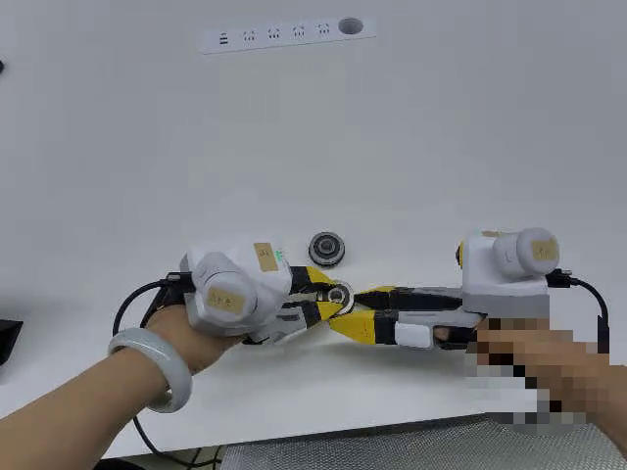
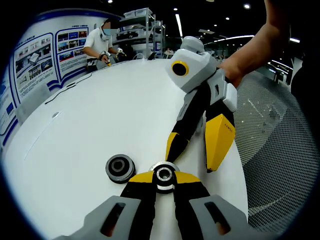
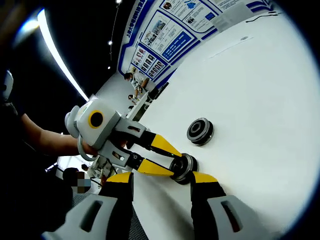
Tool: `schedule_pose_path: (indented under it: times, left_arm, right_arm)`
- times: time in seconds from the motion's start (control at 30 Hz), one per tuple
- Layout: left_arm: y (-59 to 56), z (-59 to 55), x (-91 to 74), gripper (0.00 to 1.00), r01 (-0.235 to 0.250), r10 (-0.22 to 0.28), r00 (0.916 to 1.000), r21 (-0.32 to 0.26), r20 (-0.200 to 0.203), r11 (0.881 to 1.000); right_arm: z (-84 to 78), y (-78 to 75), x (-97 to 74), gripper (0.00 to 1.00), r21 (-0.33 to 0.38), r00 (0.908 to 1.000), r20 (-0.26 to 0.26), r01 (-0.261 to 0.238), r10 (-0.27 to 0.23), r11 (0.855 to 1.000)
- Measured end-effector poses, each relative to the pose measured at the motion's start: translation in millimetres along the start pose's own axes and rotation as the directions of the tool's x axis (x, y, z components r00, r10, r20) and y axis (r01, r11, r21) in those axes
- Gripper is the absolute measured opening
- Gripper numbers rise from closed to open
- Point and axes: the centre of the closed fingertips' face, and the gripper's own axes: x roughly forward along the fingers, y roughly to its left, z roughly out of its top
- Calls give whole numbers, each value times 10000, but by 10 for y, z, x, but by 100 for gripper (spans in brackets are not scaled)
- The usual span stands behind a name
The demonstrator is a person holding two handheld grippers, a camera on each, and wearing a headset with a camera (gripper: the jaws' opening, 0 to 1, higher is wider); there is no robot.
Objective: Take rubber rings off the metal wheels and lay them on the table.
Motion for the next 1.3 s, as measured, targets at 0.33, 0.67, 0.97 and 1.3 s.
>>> schedule_pose_path:
  times: [0.33,0.67,0.97,1.3]
  left_arm:
    - [9,-8,4,13,-2,2,10000,10,8,10000]
    - [12,-16,5,13,-9,9,10000,-12,28,10000]
    - [11,-14,7,13,-12,12,10000,-16,27,10000]
    - [9,-8,3,13,-10,10,10000,-7,18,10000]
  right_arm:
    - [80,17,-74,42,532,9993,353,-113,94,9985]
    - [136,-23,-6,50,-136,9990,355,267,-262,9996]
    - [146,-52,68,53,-271,9997,103,204,-202,9994]
    - [110,-28,80,53,-193,9997,-234,73,-78,9998]
